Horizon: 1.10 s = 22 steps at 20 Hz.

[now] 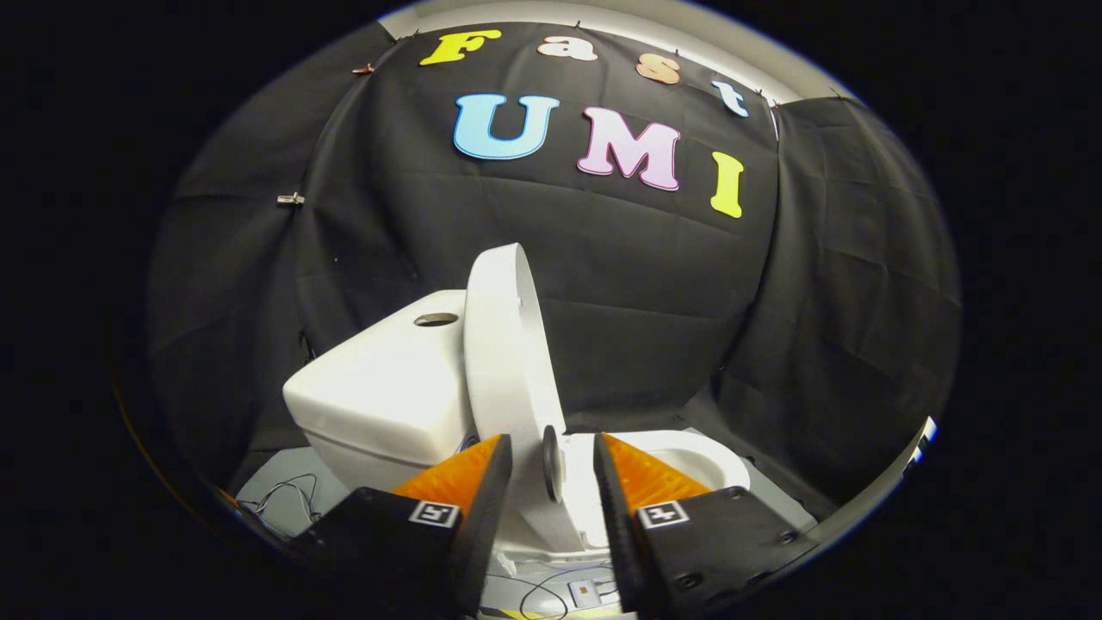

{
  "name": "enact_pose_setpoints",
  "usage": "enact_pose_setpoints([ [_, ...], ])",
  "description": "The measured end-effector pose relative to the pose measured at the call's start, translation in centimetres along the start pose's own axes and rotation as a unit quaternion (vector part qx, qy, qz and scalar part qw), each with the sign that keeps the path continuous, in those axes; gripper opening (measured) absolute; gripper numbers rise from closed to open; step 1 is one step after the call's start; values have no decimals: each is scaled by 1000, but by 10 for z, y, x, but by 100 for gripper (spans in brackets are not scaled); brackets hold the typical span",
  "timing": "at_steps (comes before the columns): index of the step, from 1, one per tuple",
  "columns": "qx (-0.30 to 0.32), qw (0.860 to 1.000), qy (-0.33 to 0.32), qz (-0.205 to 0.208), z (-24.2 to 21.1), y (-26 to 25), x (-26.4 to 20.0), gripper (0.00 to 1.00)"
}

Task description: Open the toilet lid.

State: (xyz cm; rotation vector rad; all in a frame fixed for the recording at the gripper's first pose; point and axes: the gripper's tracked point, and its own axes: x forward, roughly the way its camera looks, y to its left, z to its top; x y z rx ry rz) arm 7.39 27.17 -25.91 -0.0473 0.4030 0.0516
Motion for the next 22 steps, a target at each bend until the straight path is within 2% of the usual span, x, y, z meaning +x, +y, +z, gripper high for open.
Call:
enact_pose_setpoints([
  [3,-3,1000,9,15,-4,-1,1,100],
  [8,18,999,1,36,13,-12,-11,99],
  [14,32,997,-13,64,56,-35,-31,99],
  [22,44,995,-42,78,107,-80,-63,99],
])
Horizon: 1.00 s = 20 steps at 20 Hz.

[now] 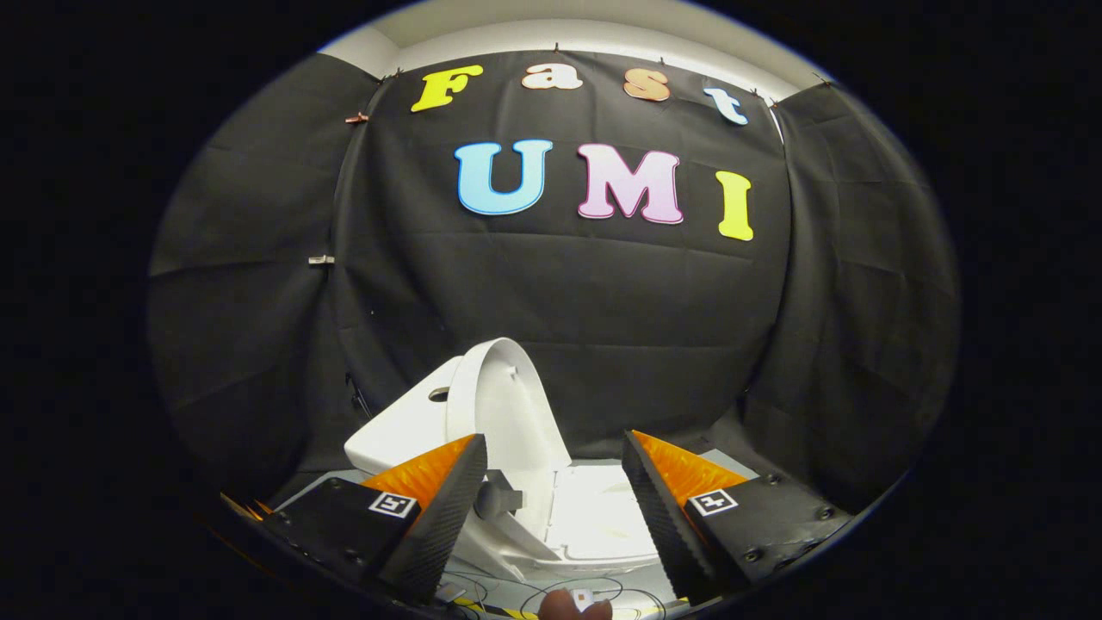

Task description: Open the toilet lid.

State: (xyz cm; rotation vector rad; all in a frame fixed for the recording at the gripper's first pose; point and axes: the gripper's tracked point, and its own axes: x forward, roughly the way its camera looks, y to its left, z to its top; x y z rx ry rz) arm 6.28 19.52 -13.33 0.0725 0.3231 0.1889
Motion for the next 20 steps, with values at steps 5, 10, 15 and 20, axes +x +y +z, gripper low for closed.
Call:
enact_pose_setpoints([
  [5,15,999,-27,-10,31,-29,-20,99],
  [10,23,998,-56,-20,57,-58,-41,98],
  [15,12,997,-71,-25,79,-85,-61,98],
  [20,3,995,-94,-20,97,-97,-81,98],
])
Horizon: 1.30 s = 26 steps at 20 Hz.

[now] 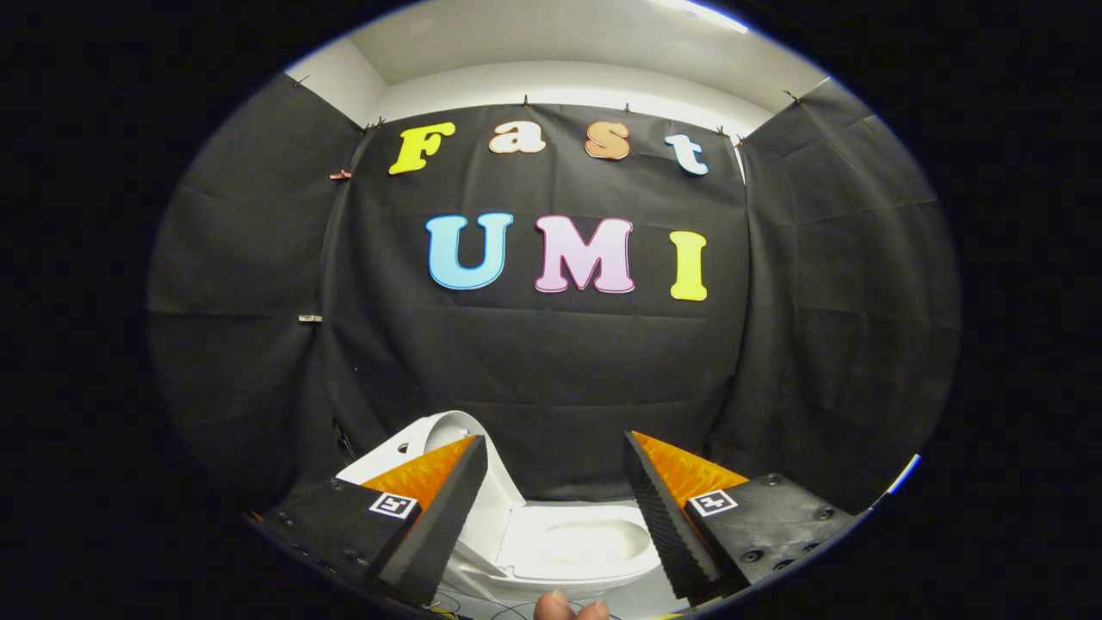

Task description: Open the toilet lid.

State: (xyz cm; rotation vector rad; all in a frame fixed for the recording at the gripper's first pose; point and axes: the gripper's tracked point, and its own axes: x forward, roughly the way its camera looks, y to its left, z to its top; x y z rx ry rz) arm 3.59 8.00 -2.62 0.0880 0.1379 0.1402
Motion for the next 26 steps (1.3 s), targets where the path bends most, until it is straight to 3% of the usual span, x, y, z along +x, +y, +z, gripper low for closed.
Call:
enact_pose_setpoints([
  [8,-8,1000,-11,2,21,-14,-19,98],
  [26,-1,1000,-3,10,20,-8,-20,98],
])
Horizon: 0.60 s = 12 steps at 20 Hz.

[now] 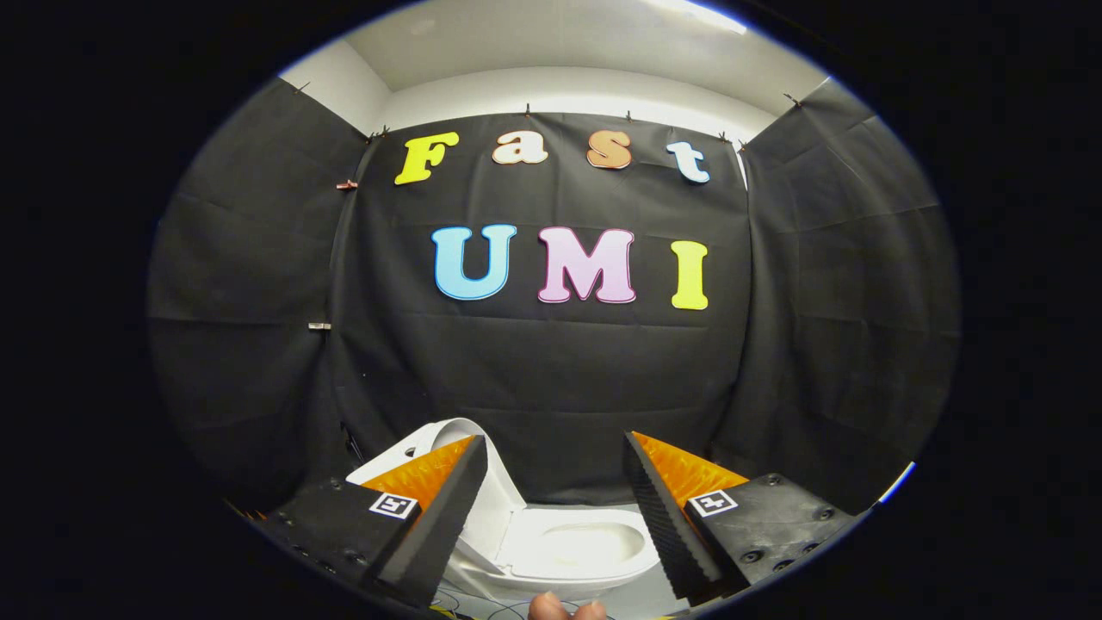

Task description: Open the toilet lid.

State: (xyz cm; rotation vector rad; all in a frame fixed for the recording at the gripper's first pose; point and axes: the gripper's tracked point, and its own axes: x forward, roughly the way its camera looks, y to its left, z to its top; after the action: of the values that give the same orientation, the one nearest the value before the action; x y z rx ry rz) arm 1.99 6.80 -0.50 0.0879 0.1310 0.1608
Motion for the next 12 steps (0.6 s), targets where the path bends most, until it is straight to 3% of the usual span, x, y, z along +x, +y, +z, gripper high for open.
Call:
enact_pose_setpoints([
  [12,-4,1000,4,0,-2,0,0,98],
])
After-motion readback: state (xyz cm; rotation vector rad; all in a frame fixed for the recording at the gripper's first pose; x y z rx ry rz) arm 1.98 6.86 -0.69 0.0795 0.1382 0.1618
